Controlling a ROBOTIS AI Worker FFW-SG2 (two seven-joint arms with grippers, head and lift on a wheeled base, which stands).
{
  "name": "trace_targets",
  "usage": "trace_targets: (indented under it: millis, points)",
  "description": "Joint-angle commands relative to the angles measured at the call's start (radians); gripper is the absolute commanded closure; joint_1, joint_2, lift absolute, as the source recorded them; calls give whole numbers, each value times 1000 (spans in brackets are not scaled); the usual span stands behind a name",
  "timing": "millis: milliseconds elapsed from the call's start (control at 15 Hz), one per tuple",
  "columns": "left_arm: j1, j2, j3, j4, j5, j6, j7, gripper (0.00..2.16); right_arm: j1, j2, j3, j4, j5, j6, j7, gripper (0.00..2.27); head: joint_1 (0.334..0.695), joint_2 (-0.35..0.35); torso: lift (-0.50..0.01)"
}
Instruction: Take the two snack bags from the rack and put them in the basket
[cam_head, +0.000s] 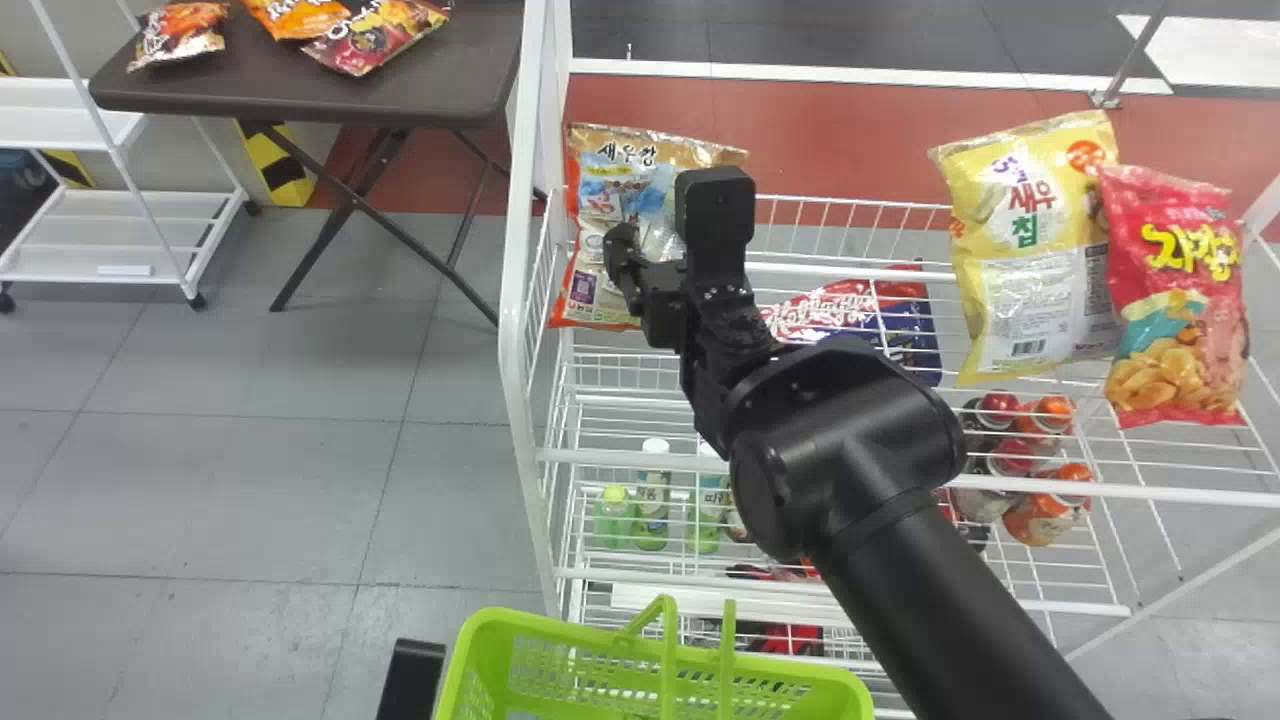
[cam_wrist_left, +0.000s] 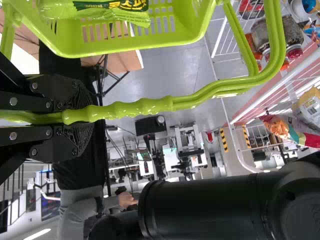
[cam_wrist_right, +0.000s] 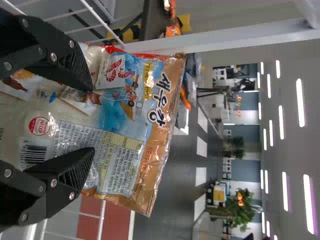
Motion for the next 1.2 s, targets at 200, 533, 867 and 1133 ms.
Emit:
trace_targets:
  millis: [200, 533, 867, 1133]
  points:
    - [-8, -2, -1, 5, 0, 0, 7, 1872, 91, 1, -13, -133, 9, -36, -10, 2246, 695, -17, -11]
    - [-11, -2, 4, 5, 0, 0, 7, 1872, 158, 1, -47, -245, 7, -45, -12, 2246, 695, -25, -11]
    - [-11, -3, 18, 0, 8, 0, 4, 1872, 348, -160, -127, -656, -52, 201, -24, 2246, 695, -55, -11]
    - [-13, -6, 19, 0, 8, -6, 2, 1872, 536, -275, -291, -969, -147, 434, -52, 2246, 695, -184, -11]
